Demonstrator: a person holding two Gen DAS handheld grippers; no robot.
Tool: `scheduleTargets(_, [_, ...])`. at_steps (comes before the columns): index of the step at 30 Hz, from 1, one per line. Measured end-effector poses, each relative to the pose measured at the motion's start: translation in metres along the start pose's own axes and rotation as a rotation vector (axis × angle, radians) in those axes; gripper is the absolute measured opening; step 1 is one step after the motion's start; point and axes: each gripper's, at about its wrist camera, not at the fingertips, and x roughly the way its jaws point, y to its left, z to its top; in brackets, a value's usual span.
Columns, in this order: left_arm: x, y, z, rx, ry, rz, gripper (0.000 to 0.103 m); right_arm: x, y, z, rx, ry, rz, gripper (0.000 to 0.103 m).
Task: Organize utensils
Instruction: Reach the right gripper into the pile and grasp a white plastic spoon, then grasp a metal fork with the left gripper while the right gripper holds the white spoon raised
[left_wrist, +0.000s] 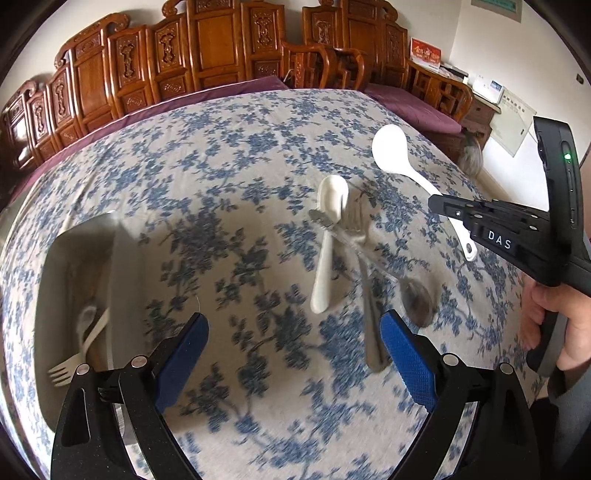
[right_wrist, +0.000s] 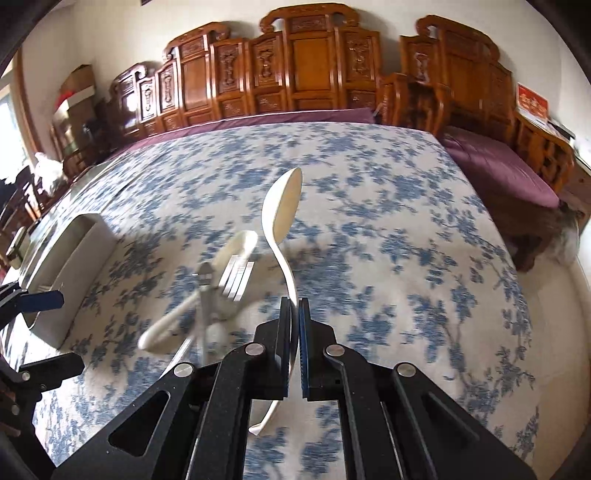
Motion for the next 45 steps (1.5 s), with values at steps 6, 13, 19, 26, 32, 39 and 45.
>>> scheduleTargets(6, [0.011,-0.032,0.008,0.009,0.002,-0.029,0.091,-0.002,-0.028,0.000,0.060,-0.004,-0.007,0.005])
scheduleTargets(13, [0.025,-0.071,0.007,0.044,0.015,-0.065,0.073,-0.005,-0.044,-0.001,0.097,-0.013,-0.005,0.005])
scheduleTargets(19, [0.040,-0.087,0.008,0.037,0.037,-0.093,0.057,-0.007,-0.045,0.001,0.114,-0.016,0.007,0.005])
scheduleTargets(26, [0.056,-0.087,0.004,0.006,0.072,-0.097,0.045,-0.008,-0.043,0.003,0.113,-0.022,0.021,0.005])
scheduleTargets(32, [0.062,-0.093,-0.002,0.035,0.074,-0.084,0.044,-0.008,-0.042,0.004,0.114,-0.023,0.027,0.005])
scheduleTargets(39, [0.058,-0.095,-0.004,0.043,0.059,-0.100,0.031,-0.008,-0.039,0.004,0.109,-0.017,0.033,0.005])
scheduleTargets(45, [0.044,-0.090,-0.002,-0.014,0.047,-0.164,0.010,-0.007,-0.036,0.003,0.108,-0.013,0.035,0.005])
